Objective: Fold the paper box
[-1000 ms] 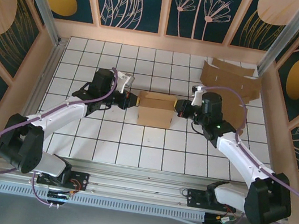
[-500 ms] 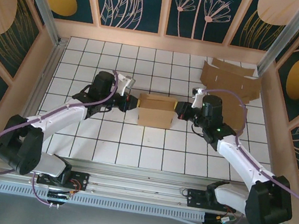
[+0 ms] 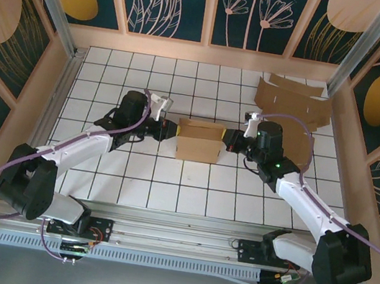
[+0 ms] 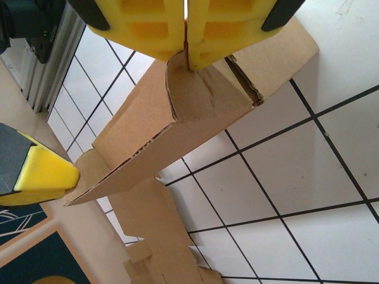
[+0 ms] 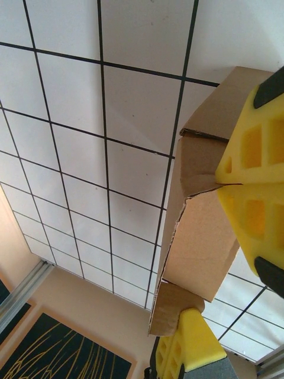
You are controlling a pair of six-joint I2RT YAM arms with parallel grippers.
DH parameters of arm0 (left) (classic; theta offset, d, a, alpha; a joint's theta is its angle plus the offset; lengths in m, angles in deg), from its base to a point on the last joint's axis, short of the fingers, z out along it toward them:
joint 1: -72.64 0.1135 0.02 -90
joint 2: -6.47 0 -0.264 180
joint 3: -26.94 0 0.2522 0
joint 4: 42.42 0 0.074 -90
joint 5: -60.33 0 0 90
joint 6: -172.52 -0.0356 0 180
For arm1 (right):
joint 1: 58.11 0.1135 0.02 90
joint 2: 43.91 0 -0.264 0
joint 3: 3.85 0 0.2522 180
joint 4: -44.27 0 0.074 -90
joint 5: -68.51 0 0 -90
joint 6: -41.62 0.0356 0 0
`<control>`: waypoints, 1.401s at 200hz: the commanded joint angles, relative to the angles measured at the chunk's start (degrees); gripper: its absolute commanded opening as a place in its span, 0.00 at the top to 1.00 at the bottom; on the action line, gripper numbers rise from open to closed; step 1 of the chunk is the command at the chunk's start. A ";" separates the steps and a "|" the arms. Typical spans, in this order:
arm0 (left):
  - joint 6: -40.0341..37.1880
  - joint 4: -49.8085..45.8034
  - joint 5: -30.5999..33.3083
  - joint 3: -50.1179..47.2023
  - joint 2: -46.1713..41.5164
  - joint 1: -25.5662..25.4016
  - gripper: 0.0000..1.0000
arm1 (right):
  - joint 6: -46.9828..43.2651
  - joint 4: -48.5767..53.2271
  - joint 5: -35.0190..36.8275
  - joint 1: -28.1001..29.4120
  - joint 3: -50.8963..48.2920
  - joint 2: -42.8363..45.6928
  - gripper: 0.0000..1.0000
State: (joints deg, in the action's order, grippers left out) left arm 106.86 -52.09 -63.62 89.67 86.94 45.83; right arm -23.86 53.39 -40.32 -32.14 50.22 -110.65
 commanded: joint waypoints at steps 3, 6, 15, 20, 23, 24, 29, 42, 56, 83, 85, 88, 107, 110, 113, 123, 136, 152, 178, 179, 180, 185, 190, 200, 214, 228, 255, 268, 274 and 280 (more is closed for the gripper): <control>0.95 -0.72 -2.21 0.07 1.23 -2.20 0.93 | 0.46 3.55 -1.57 1.46 -1.80 -0.85 0.93; 0.56 -1.47 -1.72 0.17 1.27 -2.20 0.93 | 0.41 3.56 -1.56 1.45 -1.75 -0.85 0.93; -0.71 -3.63 -0.02 0.25 1.38 -2.20 0.93 | 0.36 3.58 -1.56 1.47 -1.71 -0.87 0.93; -1.29 -4.54 1.05 0.22 1.44 -2.20 0.94 | 0.43 3.58 -1.56 1.47 -1.73 -0.85 0.93; -1.53 -5.07 1.66 0.09 1.45 -2.20 0.94 | 0.45 3.59 -1.56 1.48 -1.73 -0.85 0.93; -1.55 -5.24 1.90 0.04 1.45 -2.20 0.94 | 0.45 3.59 -1.56 1.46 -1.73 -0.85 0.93; -2.02 -6.04 2.70 -0.12 1.45 -2.20 0.94 | 0.37 3.56 -1.56 1.50 -1.72 -0.85 0.93; -2.56 -7.07 4.12 -0.76 1.37 -2.20 0.94 | 0.36 3.61 -1.40 1.51 -1.86 -0.85 0.93; -2.60 -7.50 5.15 -1.47 0.95 -2.19 0.94 | 0.27 3.76 -1.34 1.49 -2.16 -0.76 0.93; -1.98 -6.47 4.07 -2.53 0.66 -2.28 0.90 | 0.45 3.34 -0.95 1.63 -3.25 -0.50 0.93; -1.90 -6.30 3.83 -2.60 0.66 -2.28 0.89 | 0.45 3.29 -0.95 1.71 -3.32 -0.50 0.93; -1.72 -6.03 3.49 -2.77 0.58 -2.33 0.88 | 0.49 3.24 -0.88 1.76 -3.51 -0.50 0.93; -0.93 -4.69 2.53 -3.63 -0.78 -2.43 0.78 | 0.71 2.88 -0.68 2.12 -4.59 -0.26 0.93; -0.85 -4.59 2.51 -3.76 -1.14 -2.40 0.77 | 0.78 2.89 -0.61 2.14 -4.77 -0.17 0.93; -0.72 -4.50 2.54 -3.82 -1.62 -2.45 0.75 | 0.80 2.77 -0.53 2.28 -4.91 -0.08 0.93; -0.34 -4.12 2.37 -4.24 -3.55 -2.46 0.67 | 0.79 2.76 -0.44 2.36 -5.22 0.19 0.92; 0.46 -3.48 2.43 -4.81 -6.57 -2.46 0.57 | 0.80 2.99 0.08 2.46 -5.33 0.75 0.91; 1.98 -2.81 3.40 -5.37 -10.28 -2.45 0.53 | 0.71 3.00 0.32 2.60 -5.24 1.34 0.91; 8.10 -2.60 11.63 -5.82 -14.76 -2.40 0.46 | 1.17 2.50 0.20 2.69 -5.47 2.25 0.87; 8.49 -2.60 12.11 -5.77 -14.88 -2.43 0.45 | 1.20 2.43 0.20 2.68 -5.49 2.28 0.87; 8.91 -2.65 12.58 -5.75 -14.98 -2.44 0.44 | 1.22 2.44 0.20 2.68 -5.50 2.34 0.87; 11.21 -2.69 14.84 -5.78 -15.34 -2.46 0.40 | 1.32 2.28 0.13 2.74 -5.40 2.48 0.85; 13.79 -2.69 16.86 -5.89 -15.58 -2.46 0.38 | 1.37 2.20 0.03 2.68 -5.27 2.64 0.84; 18.10 -2.54 20.12 -6.05 -15.69 -2.41 0.37 | 1.71 2.02 -0.07 2.68 -5.01 3.03 0.80; 22.93 -1.61 22.20 -6.23 -15.07 -2.38 0.37 | 2.32 1.81 -0.29 2.63 -4.31 3.55 0.74; 27.62 -1.11 24.29 -5.83 -13.81 -2.37 0.37 | 2.86 1.69 -0.58 2.62 -3.27 4.23 0.67; 35.47 -0.61 26.12 -3.84 -10.70 -2.38 0.37 | 4.77 2.52 -1.38 2.20 -0.42 6.04 0.57; 38.16 -0.03 26.29 -3.15 -9.63 -2.37 0.37 | 6.86 3.90 -1.70 1.13 1.40 6.64 0.51; 39.26 0.11 26.37 -2.97 -9.24 -2.42 0.36 | 8.62 4.81 -1.80 0.28 2.33 6.66 0.49; 40.46 -0.08 26.57 -2.74 -8.82 -2.37 0.36 | 10.34 5.75 -2.10 -0.86 3.24 6.66 0.46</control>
State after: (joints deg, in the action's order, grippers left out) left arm 138.42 -54.19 -39.43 84.49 76.82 43.47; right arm -18.88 56.65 -41.26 -30.32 48.78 -105.76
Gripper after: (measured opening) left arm 0.633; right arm 0.494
